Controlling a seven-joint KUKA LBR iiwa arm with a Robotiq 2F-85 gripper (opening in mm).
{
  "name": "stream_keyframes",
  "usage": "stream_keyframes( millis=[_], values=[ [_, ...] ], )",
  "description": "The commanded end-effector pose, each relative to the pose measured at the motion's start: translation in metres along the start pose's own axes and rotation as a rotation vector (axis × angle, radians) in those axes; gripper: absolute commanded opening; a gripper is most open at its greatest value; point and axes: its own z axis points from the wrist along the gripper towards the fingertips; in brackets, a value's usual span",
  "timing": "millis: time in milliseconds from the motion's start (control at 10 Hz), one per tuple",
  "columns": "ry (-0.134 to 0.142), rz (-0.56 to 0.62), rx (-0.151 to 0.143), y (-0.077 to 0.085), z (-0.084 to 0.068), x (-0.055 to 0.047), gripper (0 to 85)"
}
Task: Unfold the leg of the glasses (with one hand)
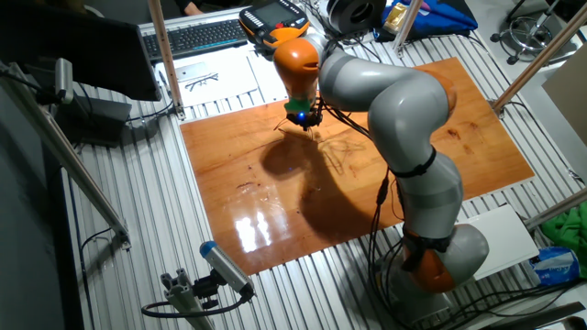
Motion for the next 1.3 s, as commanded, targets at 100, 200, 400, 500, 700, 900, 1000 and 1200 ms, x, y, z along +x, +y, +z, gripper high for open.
stream_keyframes(
  millis=[100,200,400,500,700,900,1000,1200],
  values=[
    [-0.003,0.015,0.01,-0.0003,-0.0007,-0.001,0.0],
    [0.0,0.019,0.01,-0.002,-0.0018,-0.0048,0.0],
    [0.006,0.011,-0.008,-0.0032,-0.0016,-0.0067,0.0],
    [0.001,-0.004,-0.039,-0.0032,-0.0016,-0.0067,0.0],
    [-0.054,-0.051,-0.141,-0.0032,-0.0016,-0.0067,0.0],
    [-0.083,-0.081,-0.194,-0.0032,-0.0016,-0.0067,0.0],
    [-0.097,-0.094,-0.213,-0.0032,-0.0016,-0.0067,0.0],
    [-0.098,-0.104,-0.23,-0.0032,-0.0016,-0.0067,0.0]
  ],
)
